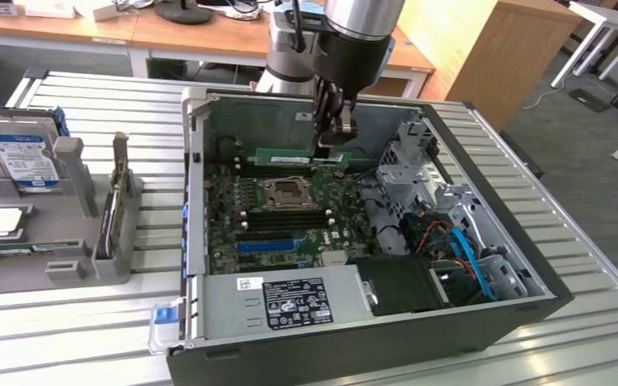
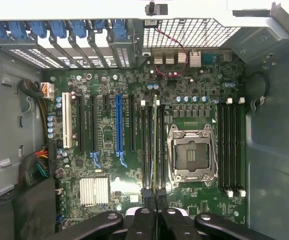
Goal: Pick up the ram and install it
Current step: 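Insert the ram into the slot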
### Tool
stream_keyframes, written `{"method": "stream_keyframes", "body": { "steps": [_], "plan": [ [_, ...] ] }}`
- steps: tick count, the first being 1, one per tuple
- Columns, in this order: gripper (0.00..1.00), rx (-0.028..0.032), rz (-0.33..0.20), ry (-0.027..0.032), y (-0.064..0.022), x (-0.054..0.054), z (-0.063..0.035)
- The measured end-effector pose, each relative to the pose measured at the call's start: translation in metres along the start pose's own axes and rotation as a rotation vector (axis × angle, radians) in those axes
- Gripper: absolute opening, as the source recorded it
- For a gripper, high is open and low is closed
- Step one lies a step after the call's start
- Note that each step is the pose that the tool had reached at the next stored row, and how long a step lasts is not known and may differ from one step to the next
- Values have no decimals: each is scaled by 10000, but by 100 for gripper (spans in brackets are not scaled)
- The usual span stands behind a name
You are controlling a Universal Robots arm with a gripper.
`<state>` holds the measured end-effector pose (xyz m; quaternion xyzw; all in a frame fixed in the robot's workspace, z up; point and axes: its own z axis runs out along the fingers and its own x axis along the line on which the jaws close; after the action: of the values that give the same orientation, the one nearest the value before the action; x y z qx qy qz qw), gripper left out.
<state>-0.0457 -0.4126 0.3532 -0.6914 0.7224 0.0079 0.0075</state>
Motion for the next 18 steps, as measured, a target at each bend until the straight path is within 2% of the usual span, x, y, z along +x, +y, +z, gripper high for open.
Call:
{"method": "stream_keyframes", "body": {
  "steps": [18],
  "plan": [
    [12,-2,-100,1,0,1,28]
  ]
}}
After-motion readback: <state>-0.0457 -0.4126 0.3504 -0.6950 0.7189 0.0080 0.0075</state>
